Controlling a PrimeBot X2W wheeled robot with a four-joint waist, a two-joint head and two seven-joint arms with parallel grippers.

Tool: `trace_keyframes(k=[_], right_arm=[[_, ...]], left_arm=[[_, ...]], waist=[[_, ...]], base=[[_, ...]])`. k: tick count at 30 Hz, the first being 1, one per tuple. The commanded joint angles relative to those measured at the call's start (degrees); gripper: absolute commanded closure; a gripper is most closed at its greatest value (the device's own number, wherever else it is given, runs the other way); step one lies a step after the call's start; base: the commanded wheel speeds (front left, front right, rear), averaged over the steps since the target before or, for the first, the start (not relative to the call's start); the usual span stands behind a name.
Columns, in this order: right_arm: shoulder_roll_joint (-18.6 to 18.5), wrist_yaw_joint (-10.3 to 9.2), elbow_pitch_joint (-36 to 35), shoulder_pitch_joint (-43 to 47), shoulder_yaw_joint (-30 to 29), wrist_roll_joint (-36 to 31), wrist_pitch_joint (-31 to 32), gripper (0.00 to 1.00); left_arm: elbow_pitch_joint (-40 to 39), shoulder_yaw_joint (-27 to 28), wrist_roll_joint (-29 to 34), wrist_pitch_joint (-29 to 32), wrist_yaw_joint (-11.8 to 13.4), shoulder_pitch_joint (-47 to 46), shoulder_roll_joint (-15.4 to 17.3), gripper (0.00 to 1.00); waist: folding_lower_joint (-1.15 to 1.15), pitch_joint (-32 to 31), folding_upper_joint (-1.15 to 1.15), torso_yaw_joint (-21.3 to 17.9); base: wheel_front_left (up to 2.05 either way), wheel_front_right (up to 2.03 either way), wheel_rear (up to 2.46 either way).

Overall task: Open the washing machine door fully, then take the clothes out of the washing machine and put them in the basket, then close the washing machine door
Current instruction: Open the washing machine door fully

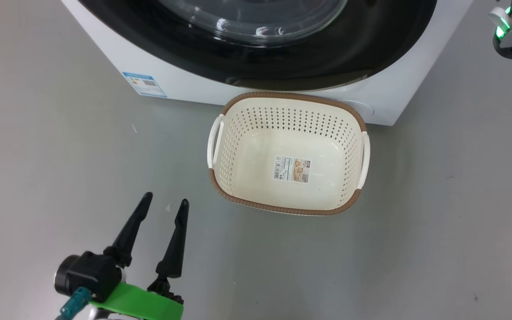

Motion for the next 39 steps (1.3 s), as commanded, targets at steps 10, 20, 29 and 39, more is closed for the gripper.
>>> trace_keyframes(k=[10, 20, 29, 39], right_arm=[[0.96, 0.05, 2.24, -5.81, 1.83, -1.21, 1.69, 1.0], [1.27, 0.05, 2.35, -6.92, 2.97, -3.1, 1.38, 1.0], [1.83, 0.05, 1.64, -6.97, 3.93, -4.37, 1.65, 1.0], [2.0, 0.05, 1.28, -5.91, 4.48, -4.38, 4.0, 1.0]], left_arm=[[-1.59, 1.19, -1.11, -0.69, -0.32, -2.06, 0.83, 0.0], [-1.86, 0.67, -1.54, -0.69, -0.32, -2.56, 0.37, 0.0], [-1.71, 0.45, -1.88, -0.69, -0.32, -2.72, -0.07, 0.0], [-1.52, 0.59, -1.87, -0.69, -0.32, -2.25, -0.4, 0.0]], waist=[[0.0, 2.31, 0.0, 1.49], [0.0, 2.99, 0.0, 2.25], [0.0, 3.01, 0.0, 2.6], [0.0, 1.6, 0.0, 2.51]], base=[[0.0, 0.0, 0.0], [0.0, 0.0, 0.0], [0.0, 0.0, 0.0], [0.0, 0.0, 0.0]])
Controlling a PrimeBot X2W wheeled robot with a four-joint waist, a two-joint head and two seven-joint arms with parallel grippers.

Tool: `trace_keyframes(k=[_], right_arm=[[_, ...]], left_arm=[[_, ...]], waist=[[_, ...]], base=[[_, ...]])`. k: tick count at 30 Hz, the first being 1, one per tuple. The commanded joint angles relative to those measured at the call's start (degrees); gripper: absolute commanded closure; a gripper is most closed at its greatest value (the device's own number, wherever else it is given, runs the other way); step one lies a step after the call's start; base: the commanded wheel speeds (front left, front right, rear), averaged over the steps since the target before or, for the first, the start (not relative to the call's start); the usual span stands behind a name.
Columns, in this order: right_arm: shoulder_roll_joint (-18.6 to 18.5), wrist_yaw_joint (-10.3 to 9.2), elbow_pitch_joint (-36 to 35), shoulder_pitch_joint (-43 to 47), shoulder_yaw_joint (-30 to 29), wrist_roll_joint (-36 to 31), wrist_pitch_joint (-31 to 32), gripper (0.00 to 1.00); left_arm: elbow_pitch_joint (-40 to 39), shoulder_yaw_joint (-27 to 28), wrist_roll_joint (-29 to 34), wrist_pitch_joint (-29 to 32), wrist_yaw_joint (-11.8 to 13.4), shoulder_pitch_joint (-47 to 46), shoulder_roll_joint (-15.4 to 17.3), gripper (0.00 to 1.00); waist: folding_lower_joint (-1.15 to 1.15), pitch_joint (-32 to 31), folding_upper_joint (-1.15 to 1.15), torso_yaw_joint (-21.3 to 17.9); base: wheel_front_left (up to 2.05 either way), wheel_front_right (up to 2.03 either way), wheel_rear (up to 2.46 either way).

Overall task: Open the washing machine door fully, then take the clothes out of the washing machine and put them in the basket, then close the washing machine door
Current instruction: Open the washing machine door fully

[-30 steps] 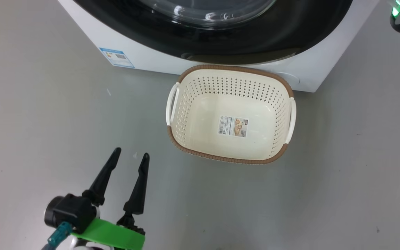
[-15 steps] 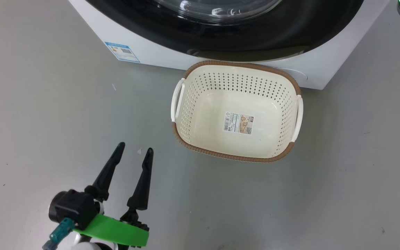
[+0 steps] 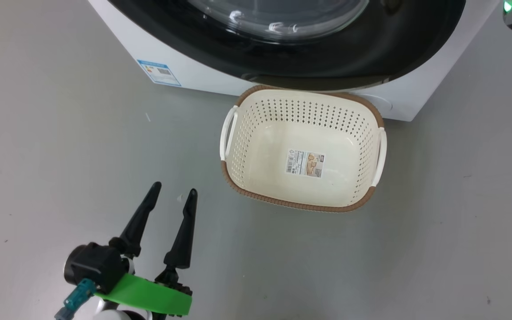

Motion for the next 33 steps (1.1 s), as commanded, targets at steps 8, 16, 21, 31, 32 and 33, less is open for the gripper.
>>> trace_keyframes(k=[8, 16, 21, 31, 32, 33], right_arm=[[1.92, 0.2, -2.81, 2.43, 1.07, 0.18, 3.87, 1.0], [2.2, 0.2, -4.48, 5.06, 1.56, 0.67, 6.53, 1.0], [2.39, 0.2, -6.23, 7.46, 2.2, 0.61, 7.91, 1.0], [4.13, 0.2, -11.07, 13.26, 3.56, 1.57, 11.28, 1.0], [4.33, 0.2, -11.59, 13.82, 3.82, 1.61, 11.7, 1.0], [4.45, 0.2, -12.15, 14.41, 4.11, 1.55, 12.04, 1.0]], left_arm=[[-1.55, 2.3, 0.36, -0.69, -0.32, 0.7, 0.63, 0.0], [-1.79, 2.29, 0.9, -0.69, -0.32, 1.7, 0.51, 0.0], [-1.77, 2.36, 1.13, -0.69, -0.32, 2.41, 0.46, 0.0], [-1.94, 2.67, 1.94, -0.69, -0.32, 4.88, 0.57, 0.0], [-2.01, 2.72, 2.03, -0.69, -0.32, 5.1, 0.6, 0.0], [-2.03, 2.73, 2.12, -0.69, -0.32, 5.3, 0.63, 0.0]], waist=[[0.0, -2.06, 0.0, -0.94], [0.0, -3.88, 0.0, -1.59], [0.0, -5.17, 0.0, -1.66], [0.0, -8.52, 0.0, -1.58], [0.0, -8.78, 0.0, -1.6], [0.0, -9.11, 0.0, -1.57]], base=[[0.0, 0.0, 0.0], [0.0, 0.0, 0.0], [0.0, 0.0, 0.0], [0.0, 0.0, 0.0], [0.0, 0.0, 0.0], [0.0, 0.0, 0.0]])
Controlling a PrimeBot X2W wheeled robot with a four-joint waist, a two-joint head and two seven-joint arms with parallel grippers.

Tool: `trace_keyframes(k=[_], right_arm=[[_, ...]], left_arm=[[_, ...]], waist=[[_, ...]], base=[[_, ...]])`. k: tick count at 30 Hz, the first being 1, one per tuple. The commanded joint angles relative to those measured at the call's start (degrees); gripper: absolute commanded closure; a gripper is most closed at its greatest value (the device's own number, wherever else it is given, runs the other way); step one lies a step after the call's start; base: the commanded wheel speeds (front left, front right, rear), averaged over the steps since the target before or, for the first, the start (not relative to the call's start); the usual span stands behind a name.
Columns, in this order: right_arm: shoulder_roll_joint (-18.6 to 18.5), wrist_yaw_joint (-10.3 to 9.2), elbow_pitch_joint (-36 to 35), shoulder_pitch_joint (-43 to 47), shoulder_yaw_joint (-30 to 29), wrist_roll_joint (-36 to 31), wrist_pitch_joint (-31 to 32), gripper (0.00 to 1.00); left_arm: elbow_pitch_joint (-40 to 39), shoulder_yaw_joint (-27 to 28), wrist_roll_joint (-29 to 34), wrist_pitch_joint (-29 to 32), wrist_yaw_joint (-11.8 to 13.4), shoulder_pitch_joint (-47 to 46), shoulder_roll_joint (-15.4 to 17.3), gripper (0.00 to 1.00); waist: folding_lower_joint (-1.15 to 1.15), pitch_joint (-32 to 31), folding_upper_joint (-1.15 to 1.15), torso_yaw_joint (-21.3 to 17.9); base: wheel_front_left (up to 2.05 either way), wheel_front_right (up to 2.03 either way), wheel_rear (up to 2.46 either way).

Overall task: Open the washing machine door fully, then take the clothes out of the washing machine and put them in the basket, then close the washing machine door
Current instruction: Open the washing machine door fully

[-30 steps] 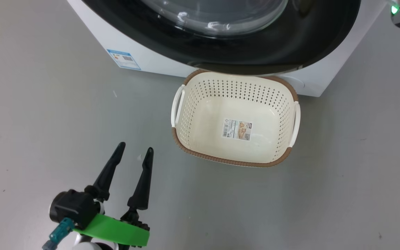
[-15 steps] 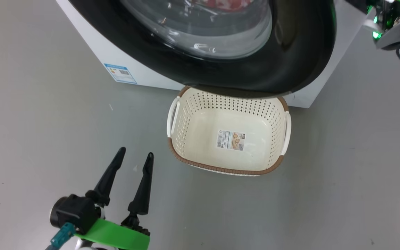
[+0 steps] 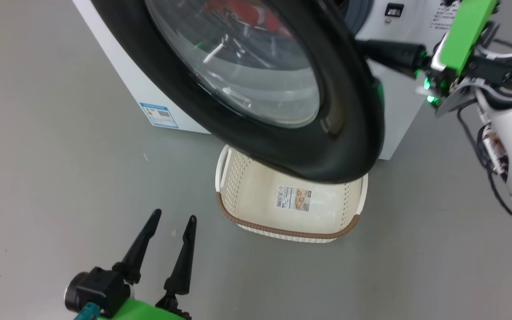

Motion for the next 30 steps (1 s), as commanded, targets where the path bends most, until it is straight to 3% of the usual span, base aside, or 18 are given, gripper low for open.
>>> trace_keyframes(k=[1, 18, 30], right_arm=[[1.34, 0.29, -2.67, 1.33, 0.84, 0.29, 0.77, 1.0], [3.48, 0.29, -14.7, 13.43, 4.0, 0.4, 3.19, 1.0], [5.75, 0.29, -18.3, 18.94, 4.71, 0.34, 2.01, 1.0]], left_arm=[[-1.67, 2.04, 0.58, -0.69, -0.32, 0.42, 0.84, 0.0], [-2.14, 3.67, 1.63, -0.69, -0.32, 3.16, 0.6, 0.0], [-2.51, 5.34, 1.92, -0.69, -0.32, 4.41, 0.18, 0.0]], waist=[[0.0, -0.9, 0.0, 0.03], [0.0, -5.53, 0.0, 3.26], [0.0, -7.59, 0.0, 7.67]], base=[[0.0, 0.0, 0.0], [0.0, 0.0, 0.0], [0.0, 0.0, 0.0]])
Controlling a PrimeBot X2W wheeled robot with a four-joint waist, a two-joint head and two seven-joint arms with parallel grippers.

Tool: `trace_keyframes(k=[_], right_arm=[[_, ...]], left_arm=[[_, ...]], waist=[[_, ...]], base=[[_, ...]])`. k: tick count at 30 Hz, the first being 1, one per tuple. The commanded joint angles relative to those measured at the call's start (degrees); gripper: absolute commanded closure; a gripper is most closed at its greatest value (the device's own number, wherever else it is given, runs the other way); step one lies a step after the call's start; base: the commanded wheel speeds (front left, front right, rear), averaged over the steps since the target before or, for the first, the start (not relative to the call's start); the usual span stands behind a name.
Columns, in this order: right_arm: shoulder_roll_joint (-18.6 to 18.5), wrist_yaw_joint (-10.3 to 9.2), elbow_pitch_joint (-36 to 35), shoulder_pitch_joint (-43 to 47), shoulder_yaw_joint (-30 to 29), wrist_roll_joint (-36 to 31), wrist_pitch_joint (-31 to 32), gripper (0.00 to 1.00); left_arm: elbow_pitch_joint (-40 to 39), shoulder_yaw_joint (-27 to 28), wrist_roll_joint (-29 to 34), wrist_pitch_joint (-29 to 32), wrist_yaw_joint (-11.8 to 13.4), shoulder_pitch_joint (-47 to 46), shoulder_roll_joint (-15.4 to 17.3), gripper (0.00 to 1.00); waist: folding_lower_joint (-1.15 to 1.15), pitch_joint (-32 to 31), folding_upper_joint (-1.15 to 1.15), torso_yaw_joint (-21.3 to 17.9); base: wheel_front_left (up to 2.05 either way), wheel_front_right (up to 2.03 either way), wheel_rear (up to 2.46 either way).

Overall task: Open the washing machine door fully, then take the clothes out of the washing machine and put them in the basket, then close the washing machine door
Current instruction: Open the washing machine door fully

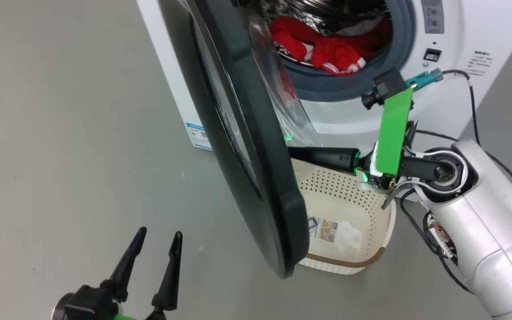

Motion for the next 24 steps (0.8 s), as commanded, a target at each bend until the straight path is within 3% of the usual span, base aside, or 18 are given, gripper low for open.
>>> trace_keyframes(k=[1, 24], right_arm=[[1.57, 0.29, -1.85, 0.66, 0.7, -0.07, -0.2, 1.0], [6.18, 0.29, -3.03, 3.81, 2.8, -1.49, -2.23, 1.0]], left_arm=[[-1.64, 2.18, 0.47, -0.69, -0.32, -0.01, 0.42, 0.0], [-2.35, 3.85, 0.16, -0.69, -0.32, 0.45, -0.18, 0.0]], waist=[[0.0, -0.79, 0.0, 1.24], [0.0, -2.03, 0.0, 7.63]], base=[[0.0, 0.0, 0.0], [0.0, 0.0, 0.0]])
